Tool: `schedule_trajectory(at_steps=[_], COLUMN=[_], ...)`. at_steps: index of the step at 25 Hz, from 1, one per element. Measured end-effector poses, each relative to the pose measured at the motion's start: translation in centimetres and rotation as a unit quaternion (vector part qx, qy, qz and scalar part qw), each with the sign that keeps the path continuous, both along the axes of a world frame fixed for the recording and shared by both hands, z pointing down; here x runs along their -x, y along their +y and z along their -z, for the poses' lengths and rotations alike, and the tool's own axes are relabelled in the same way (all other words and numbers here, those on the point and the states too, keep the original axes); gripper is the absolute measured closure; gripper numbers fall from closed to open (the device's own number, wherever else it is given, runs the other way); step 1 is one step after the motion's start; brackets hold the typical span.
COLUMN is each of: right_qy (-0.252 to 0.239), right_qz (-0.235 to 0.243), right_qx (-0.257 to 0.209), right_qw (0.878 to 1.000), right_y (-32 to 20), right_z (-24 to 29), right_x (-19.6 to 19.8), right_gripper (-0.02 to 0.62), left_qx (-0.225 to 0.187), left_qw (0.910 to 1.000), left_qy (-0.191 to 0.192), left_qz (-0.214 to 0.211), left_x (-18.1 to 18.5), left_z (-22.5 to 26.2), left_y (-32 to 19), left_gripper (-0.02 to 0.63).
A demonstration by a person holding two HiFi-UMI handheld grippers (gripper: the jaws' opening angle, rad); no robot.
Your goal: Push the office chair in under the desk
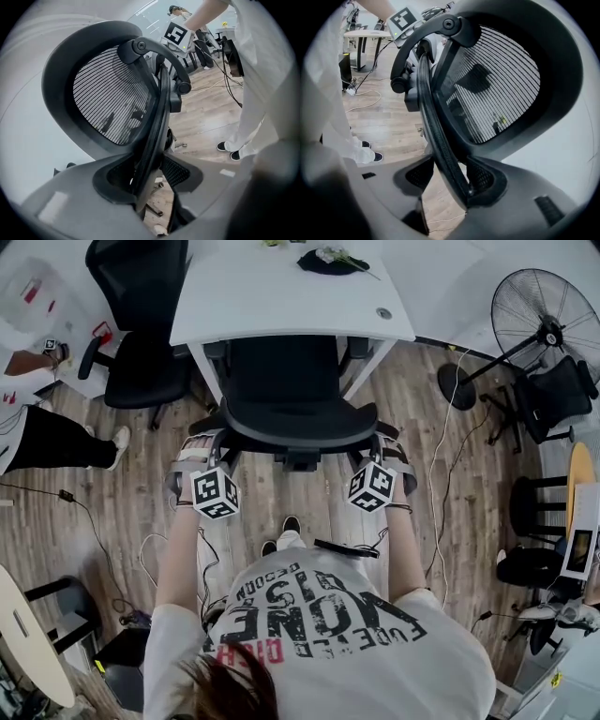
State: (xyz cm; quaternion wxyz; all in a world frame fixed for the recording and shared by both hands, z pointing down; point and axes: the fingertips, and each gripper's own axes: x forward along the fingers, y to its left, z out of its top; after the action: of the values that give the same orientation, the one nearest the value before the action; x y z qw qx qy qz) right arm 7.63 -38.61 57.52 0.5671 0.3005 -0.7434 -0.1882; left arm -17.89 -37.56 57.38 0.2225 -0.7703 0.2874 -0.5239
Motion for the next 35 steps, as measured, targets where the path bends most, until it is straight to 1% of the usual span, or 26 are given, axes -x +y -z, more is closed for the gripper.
schedule_trajectory(at_steps=[6,26,35], right_qy=[0.0,0.008,0.011], right_qz=[0.008,0.023,0.035], right_qx=[-0.003,-0.012,-0.021], right_qw=[1.0,1.0,0.999], right_y=[-0.5,-3.2,-3.5], right_z=[-0.1,0.1,0.0], right_x=[-0.2,-2.8,-2.8], right_gripper=[0.39,0.388,0.388], left_qx=[0.006,-0.005,-0.012], left_qw=[0.9999,0.9997,0.9995], left_qy=[-0.001,-0.004,-0.006], left_qz=[0.01,0.025,0.029], left_x=[-0.2,-2.9,-2.8], left_z=[-0.1,0.2,0.2], left_y=[-0.3,-1.5,-1.6], left_gripper=[0.414,0.416,0.415])
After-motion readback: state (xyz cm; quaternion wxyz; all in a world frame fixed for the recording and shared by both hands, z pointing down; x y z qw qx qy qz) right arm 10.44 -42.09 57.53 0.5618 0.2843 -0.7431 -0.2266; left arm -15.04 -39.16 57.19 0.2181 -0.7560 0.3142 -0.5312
